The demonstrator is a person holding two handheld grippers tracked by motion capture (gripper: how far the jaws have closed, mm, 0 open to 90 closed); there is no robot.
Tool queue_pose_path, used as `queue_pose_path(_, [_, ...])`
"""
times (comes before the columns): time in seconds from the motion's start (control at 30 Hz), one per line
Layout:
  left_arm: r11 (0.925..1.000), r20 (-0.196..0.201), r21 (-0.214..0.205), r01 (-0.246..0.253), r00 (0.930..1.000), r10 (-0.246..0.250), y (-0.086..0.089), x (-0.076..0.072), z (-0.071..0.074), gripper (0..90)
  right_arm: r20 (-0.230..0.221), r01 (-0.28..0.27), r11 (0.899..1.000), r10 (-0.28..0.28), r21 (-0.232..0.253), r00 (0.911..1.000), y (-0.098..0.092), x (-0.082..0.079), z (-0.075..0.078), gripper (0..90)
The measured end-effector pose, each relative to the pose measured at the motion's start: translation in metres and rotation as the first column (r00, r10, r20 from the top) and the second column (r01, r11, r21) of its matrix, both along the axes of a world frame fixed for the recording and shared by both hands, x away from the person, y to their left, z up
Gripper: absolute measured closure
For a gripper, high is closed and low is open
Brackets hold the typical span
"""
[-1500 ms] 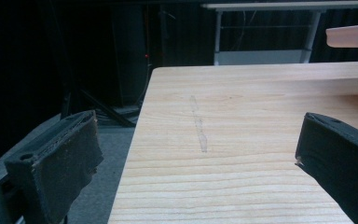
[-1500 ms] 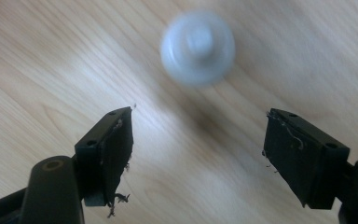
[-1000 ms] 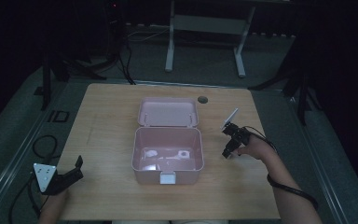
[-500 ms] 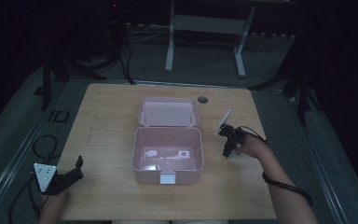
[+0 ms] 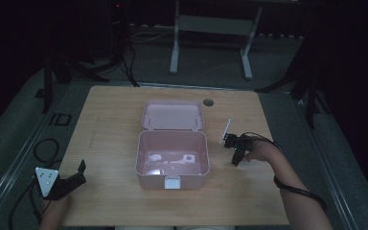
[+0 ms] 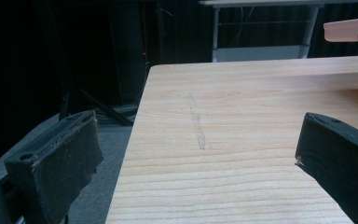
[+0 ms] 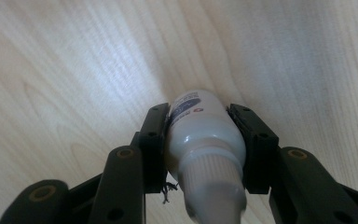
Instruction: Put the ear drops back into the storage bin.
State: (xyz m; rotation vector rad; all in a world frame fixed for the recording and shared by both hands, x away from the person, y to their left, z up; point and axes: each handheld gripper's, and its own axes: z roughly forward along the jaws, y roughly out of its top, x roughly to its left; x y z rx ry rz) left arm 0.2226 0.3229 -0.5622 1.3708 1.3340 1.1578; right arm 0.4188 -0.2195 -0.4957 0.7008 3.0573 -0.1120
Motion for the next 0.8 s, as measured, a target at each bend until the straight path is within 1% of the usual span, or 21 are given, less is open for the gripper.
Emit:
queue_pose_path(0.1, [1.0, 0.0, 0.0, 0.0, 1.0, 0.0, 0.0, 0.0, 0.0, 0.3, -0.003, -0.034, 0.999, 0.034, -0.006, 0.9994, 0.0, -0.003, 0.001, 59.6])
queue_pose_path(0.13, [1.0, 0.0, 0.0, 0.0, 1.0, 0.0, 0.0, 0.0, 0.0, 0.4, -0.003, -0.034, 0.999, 0.034, -0.006, 0.9994, 0.0, -0.003, 0.001, 59.6])
queue_pose_path(0.17, [1.0, -0.002, 0.0, 0.0, 1.0, 0.0, 0.0, 0.0, 0.0, 0.4, -0.004, -0.054, 0.999, 0.054, 0.001, 0.9985, 0.0, -0.005, 0.001, 59.6])
queue_pose_path(0.2, [1.0, -0.001, 0.0, 0.0, 1.0, 0.0, 0.0, 0.0, 0.0, 0.3, 0.0, -0.088, 0.996, 0.088, 0.006, 0.9961, 0.001, -0.008, 0.003, 59.6])
queue_pose_path(0.23, [1.0, -0.001, 0.0, -0.001, 1.0, 0.001, 0.0, 0.0, 0.0, 0.4, -0.006, -0.111, 0.994, 0.111, 0.017, 0.9938, 0.001, -0.01, 0.003, 59.6])
queue_pose_path(0.27, [1.0, -0.002, 0.0, -0.001, 1.0, 0.001, 0.0, 0.0, 0.0, 0.4, -0.006, -0.145, 0.989, 0.145, 0.028, 0.9894, 0.001, -0.013, 0.004, 59.6])
queue_pose_path(0.3, [1.0, -0.002, 0.0, 0.0, 1.0, 0.0, 0.0, 0.0, 0.0, 0.3, 0.002, -0.19, 0.981, 0.19, 0.045, 0.9818, 0.002, -0.017, 0.004, 59.5])
queue_pose_path(0.33, [1.0, -0.002, 0.0, 0.0, 1.0, 0.0, 0.0, 0.0, 0.0, 0.4, 0.002, -0.19, 0.981, 0.19, 0.045, 0.9818, 0.002, -0.017, 0.004, 59.5])
queue_pose_path(0.37, [1.0, -0.002, 0.001, -0.001, 1.0, 0.001, 0.0, 0.0, 0.0, 0.4, -0.002, -0.234, 0.97, 0.234, 0.068, 0.9721, 0.002, -0.021, 0.005, 59.5])
queue_pose_path(0.4, [1.0, -0.004, 0.002, -0.001, 1.0, 0.001, 0.0, 0.0, 0.0, 0.3, -0.003, -0.285, 0.956, 0.286, 0.075, 0.9582, 0.004, -0.028, 0.005, 59.6])
queue_pose_path(0.43, [1.0, -0.003, 0.002, -0.001, 1.0, 0.001, 0.0, 0.0, 0.0, 0.4, 0.008, -0.309, 0.949, 0.309, 0.058, 0.9511, 0.005, -0.03, 0.005, 59.6])
queue_pose_path(0.5, [1.0, -0.004, 0.003, -0.001, 1.0, 0.001, 0.0, 0.0, 0.0, 0.3, 0.014, -0.345, 0.938, 0.344, 0.032, 0.9387, 0.006, -0.034, 0.004, 59.5])
queue_pose_path(0.6, [1.0, -0.004, 0.003, -0.002, 1.0, 0.002, 0.0, 0.0, 0.0, 0.3, 0.013, -0.365, 0.931, 0.365, -0.003, 0.9307, 0.008, -0.039, 0.004, 59.5])
queue_pose_path(0.63, [1.0, -0.006, 0.002, -0.001, 1.0, 0.001, -0.001, 0.0, 0.0, 0.3, 0.009, -0.372, 0.928, 0.372, -0.012, 0.9281, 0.008, -0.04, 0.004, 59.6])
queue_pose_path(0.67, [1.0, -0.004, 0.003, -0.002, 1.0, 0.002, -0.001, 0.0, 0.0, 0.3, -0.003, -0.374, 0.927, 0.374, -0.02, 0.9273, 0.009, -0.041, 0.003, 59.6])
queue_pose_path(0.7, [1.0, -0.004, 0.003, -0.003, 1.0, 0.003, -0.001, 0.0, 0.0, 0.3, -0.001, -0.388, 0.921, 0.388, -0.031, 0.9215, 0.01, -0.043, 0.003, 59.5])
queue_pose_path(0.77, [1.0, -0.005, 0.003, -0.002, 1.0, 0.002, -0.001, 0.0, 0.0, 0.3, -0.008, -0.404, 0.914, 0.404, -0.034, 0.9147, 0.011, -0.047, 0.004, 59.6])
queue_pose_path(0.8, [1.0, -0.004, 0.004, -0.004, 1.0, 0.004, -0.001, 0.0, 0.0, 0.3, -0.001, -0.413, 0.91, 0.413, -0.041, 0.9108, 0.012, -0.048, 0.004, 59.6])
